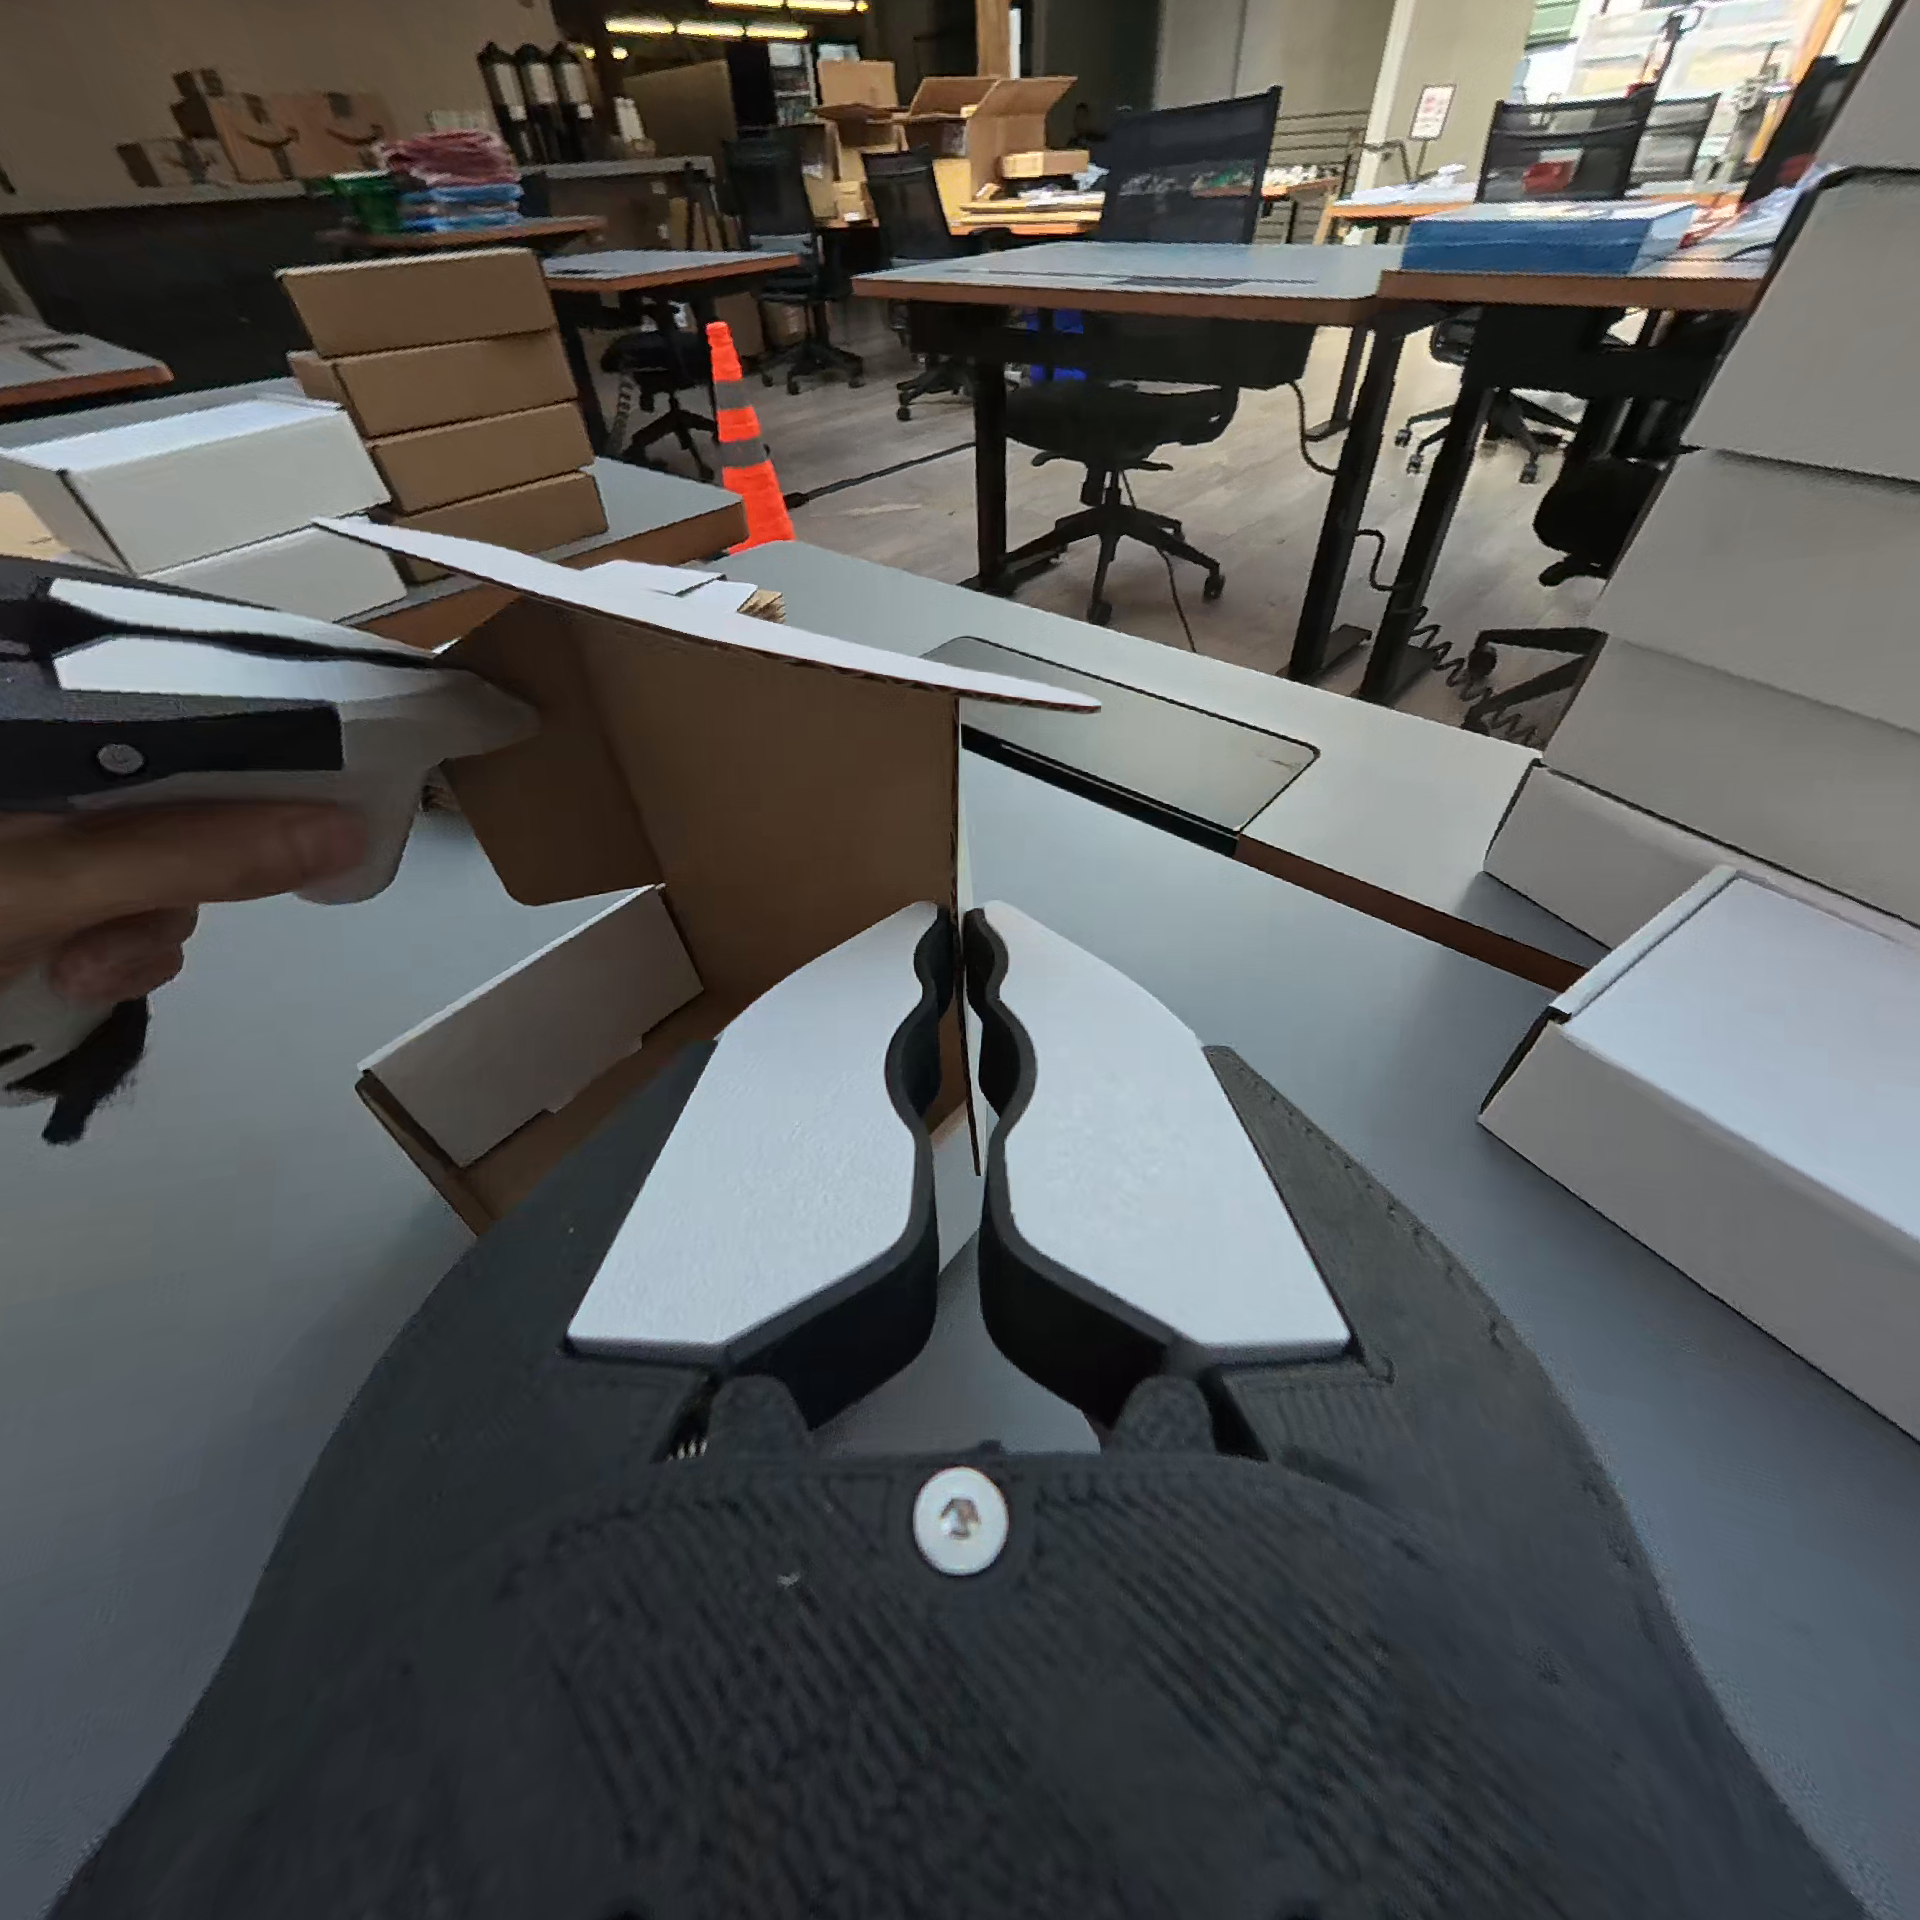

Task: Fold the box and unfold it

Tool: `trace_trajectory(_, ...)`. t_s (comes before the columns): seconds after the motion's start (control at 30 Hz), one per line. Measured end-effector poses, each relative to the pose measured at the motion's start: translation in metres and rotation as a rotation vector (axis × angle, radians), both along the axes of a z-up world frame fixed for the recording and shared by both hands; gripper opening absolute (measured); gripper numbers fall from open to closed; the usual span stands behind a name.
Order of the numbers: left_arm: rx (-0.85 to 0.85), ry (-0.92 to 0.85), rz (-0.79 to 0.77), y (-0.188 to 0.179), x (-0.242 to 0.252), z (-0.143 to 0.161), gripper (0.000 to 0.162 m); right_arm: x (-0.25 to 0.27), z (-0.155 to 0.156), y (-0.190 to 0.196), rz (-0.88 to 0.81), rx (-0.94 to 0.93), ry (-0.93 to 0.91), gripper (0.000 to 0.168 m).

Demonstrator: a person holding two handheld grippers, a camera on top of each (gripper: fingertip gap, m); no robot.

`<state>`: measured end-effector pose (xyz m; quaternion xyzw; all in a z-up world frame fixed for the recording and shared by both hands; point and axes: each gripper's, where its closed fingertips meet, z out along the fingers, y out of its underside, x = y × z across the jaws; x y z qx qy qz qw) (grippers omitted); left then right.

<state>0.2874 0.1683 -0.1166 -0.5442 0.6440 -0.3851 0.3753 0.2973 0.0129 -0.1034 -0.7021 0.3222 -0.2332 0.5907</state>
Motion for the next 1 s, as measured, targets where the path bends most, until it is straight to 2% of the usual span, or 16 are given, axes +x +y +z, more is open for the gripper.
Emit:
trace_trajectory(0.2,0.077,-0.058,0.196,0.008,-0.003,-0.002,0.002,-0.003,-0.010,0.015,-0.102,0.145,0.044,0.003)
trace_trajectory(0.3,0.063,-0.065,0.226,0.003,-0.004,-0.002,0.003,-0.003,-0.010,0.017,-0.175,0.246,0.063,0.006)
trace_trajectory(0.37,0.094,-0.069,0.238,-0.001,-0.005,-0.003,0.004,-0.003,-0.011,0.020,-0.216,0.262,0.054,0.008)
trace_trajectory(0.5,0.045,-0.086,0.258,-0.005,-0.008,-0.004,0.004,-0.001,-0.013,0.023,-0.271,0.294,0.037,0.009)
trace_trajectory(0.7,0.056,-0.157,0.295,-0.007,-0.024,-0.012,0.004,-0.013,-0.023,0.022,-0.320,0.100,-0.067,0.008)
trace_trajectory(1.0,-0.108,-0.170,0.288,-0.019,-0.042,-0.025,0.004,-0.026,-0.036,0.012,-0.311,0.093,-0.038,0.006)
